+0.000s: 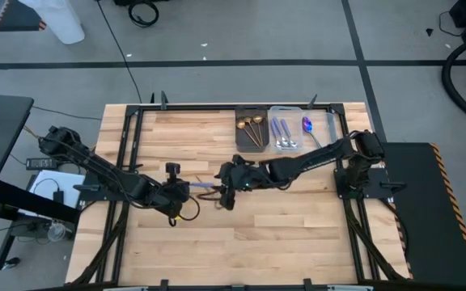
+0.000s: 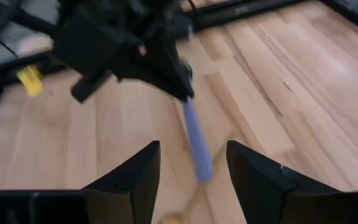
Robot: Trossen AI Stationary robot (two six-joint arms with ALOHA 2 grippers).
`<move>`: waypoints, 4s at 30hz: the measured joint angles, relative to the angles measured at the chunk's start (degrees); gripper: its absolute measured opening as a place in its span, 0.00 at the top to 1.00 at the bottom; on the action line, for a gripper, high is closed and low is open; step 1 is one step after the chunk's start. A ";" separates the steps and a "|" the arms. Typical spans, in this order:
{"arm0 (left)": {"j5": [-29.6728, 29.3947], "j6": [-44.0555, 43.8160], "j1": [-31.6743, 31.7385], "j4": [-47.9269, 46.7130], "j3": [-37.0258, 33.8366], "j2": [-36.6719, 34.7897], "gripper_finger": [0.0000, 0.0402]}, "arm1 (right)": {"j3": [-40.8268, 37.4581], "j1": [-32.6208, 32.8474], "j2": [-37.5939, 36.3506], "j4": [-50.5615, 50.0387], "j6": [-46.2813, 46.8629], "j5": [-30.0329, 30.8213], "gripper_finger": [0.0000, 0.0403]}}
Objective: Sort silverware by color (type)
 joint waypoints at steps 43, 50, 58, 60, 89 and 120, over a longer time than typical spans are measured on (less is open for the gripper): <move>-11.54 34.13 -0.20 16.06 0.02 0.07 0.95 | 10.47 -2.86 1.87 -14.12 1.96 -9.77 0.42; -13.21 36.97 -0.20 23.51 0.02 0.07 0.95 | 10.54 -3.34 2.86 -13.20 1.56 -11.22 0.44; -13.77 36.30 -0.20 24.86 0.02 0.07 0.95 | 10.50 -3.53 3.65 -14.79 -0.01 -12.60 0.59; -13.78 36.43 -0.01 24.94 0.02 0.07 0.95 | 10.47 -3.54 3.65 -14.76 -0.07 -12.73 0.65; -11.38 34.06 0.39 26.53 0.00 0.09 0.81 | 10.46 -5.28 3.43 -18.70 1.00 -18.31 0.89; 24.98 -0.23 3.76 27.45 0.00 0.09 0.57 | 15.81 -22.02 3.43 -79.33 -62.32 10.19 0.89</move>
